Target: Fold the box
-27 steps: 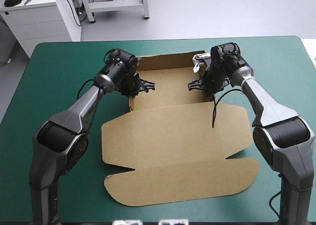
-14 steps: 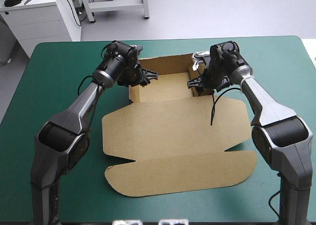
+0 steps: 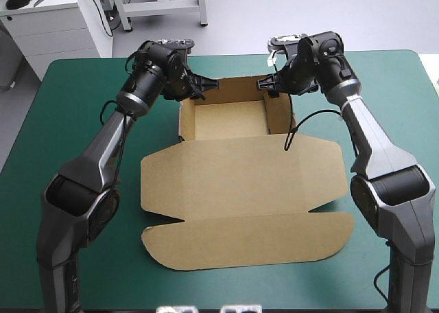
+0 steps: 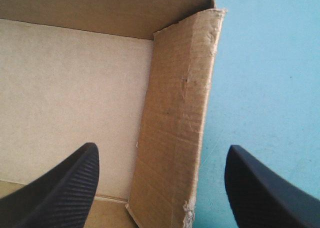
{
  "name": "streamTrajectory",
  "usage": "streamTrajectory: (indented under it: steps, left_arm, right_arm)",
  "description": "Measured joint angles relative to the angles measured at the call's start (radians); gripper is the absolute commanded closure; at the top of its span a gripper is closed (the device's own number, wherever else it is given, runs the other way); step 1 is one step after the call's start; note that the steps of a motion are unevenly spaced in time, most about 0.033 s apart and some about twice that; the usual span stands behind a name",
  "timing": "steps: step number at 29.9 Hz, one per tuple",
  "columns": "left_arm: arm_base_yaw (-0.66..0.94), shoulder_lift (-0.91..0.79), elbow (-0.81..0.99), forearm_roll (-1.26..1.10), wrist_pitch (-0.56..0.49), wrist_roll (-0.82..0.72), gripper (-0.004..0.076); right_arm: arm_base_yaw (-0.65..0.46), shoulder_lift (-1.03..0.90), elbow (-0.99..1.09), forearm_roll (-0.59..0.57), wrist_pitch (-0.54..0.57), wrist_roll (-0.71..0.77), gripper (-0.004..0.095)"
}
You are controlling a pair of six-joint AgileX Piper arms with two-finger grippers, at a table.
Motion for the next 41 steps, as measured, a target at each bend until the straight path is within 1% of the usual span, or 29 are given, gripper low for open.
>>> streamTrajectory:
  steps: [1, 2, 7, 11, 16, 22, 27, 32, 38, 40, 41]
  left_arm:
    - [0.000, -0.015, -0.001, 0.002, 0.000, 0.005, 0.0700]
    - [0.000, -0.037, -0.001, 0.005, 0.000, 0.010, 0.0729]
    - [0.000, -0.158, -0.007, 0.005, 0.000, 0.064, 0.0732]
    - [0.000, -0.255, -0.005, -0.022, 0.001, 0.078, 0.0732]
    - [0.000, -0.391, 0.079, -0.091, 0.001, 0.139, 0.0732]
    - [0.000, -0.580, 0.319, -0.086, 0.002, 0.155, 0.0732]
    - [0.000, -0.755, 0.551, -0.120, -0.006, 0.173, 0.0732]
    - [0.000, -0.934, 0.788, -0.149, -0.087, 0.174, 0.0732]
    - [0.000, -1.135, 1.030, -0.158, -0.185, 0.202, 0.0732]
    - [0.000, -1.197, 1.110, -0.160, -0.217, 0.208, 0.0732]
    - [0.000, -1.221, 1.148, -0.160, -0.232, 0.209, 0.0732]
  right_arm:
    - [0.000, -0.004, -0.001, -0.006, 0.001, 0.001, 0.0247]
    - [0.000, -0.008, -0.002, -0.009, 0.003, 0.001, 0.0247]
    - [0.000, -0.029, -0.002, -0.021, 0.003, 0.008, 0.0247]
    - [0.000, -0.030, -0.002, -0.019, 0.003, 0.013, 0.0247]
    - [0.000, -0.030, -0.002, -0.017, 0.003, 0.015, 0.0247]
    - [0.000, -0.030, 0.007, -0.009, 0.003, 0.007, 0.0247]
    - [0.000, -0.033, 0.115, -0.023, 0.001, -0.002, 0.0247]
    - [0.000, -0.027, 0.242, -0.026, 0.002, -0.010, 0.0247]
    - [0.000, 0.016, 0.262, -0.016, -0.004, -0.017, 0.0249]
    - [0.000, 0.030, 0.263, -0.015, -0.005, -0.019, 0.0279]
    - [0.000, 0.035, 0.263, -0.015, -0.005, -0.020, 0.0318]
